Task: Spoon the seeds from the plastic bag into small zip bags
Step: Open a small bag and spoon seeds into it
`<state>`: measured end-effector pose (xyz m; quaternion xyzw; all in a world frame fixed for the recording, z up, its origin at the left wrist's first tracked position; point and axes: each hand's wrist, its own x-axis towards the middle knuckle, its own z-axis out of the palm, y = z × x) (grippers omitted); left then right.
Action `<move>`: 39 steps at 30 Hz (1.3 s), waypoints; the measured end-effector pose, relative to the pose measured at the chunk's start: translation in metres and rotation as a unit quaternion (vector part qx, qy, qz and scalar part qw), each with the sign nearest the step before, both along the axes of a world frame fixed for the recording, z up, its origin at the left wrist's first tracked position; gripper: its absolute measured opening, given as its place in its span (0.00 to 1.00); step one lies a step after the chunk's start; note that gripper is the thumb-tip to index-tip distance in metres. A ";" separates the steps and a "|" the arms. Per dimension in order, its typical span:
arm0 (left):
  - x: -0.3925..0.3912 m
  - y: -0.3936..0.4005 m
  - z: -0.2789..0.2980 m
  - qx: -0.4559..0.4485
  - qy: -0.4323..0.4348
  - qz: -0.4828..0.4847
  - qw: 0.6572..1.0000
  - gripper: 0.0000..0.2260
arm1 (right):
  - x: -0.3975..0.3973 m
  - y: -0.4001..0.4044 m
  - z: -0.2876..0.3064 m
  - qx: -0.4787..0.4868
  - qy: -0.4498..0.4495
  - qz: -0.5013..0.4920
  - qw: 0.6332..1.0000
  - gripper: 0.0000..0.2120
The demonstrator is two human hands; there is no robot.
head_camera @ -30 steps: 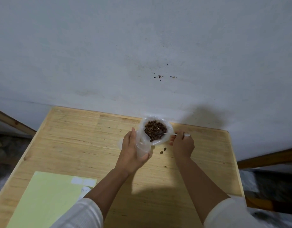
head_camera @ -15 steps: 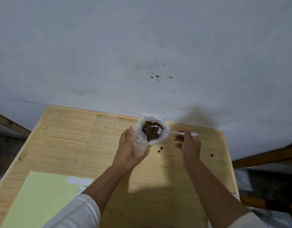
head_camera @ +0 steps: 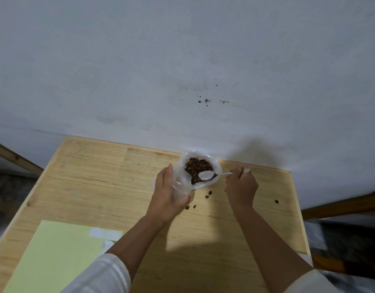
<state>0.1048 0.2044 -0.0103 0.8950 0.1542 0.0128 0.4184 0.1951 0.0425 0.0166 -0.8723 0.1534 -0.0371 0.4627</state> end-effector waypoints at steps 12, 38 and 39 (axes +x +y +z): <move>0.003 0.000 0.000 0.004 0.002 -0.002 1.000 0.47 | 0.000 0.007 -0.026 0.321 0.142 -0.157 0.923 0.14; 0.003 -0.003 0.011 -0.029 -0.024 0.018 0.999 0.48 | -0.028 -0.035 0.052 0.111 -0.013 0.200 0.973 0.04; 0.003 -0.003 0.011 -0.030 -0.028 0.023 0.999 0.48 | -0.031 -0.038 0.050 0.096 -0.008 0.204 0.974 0.04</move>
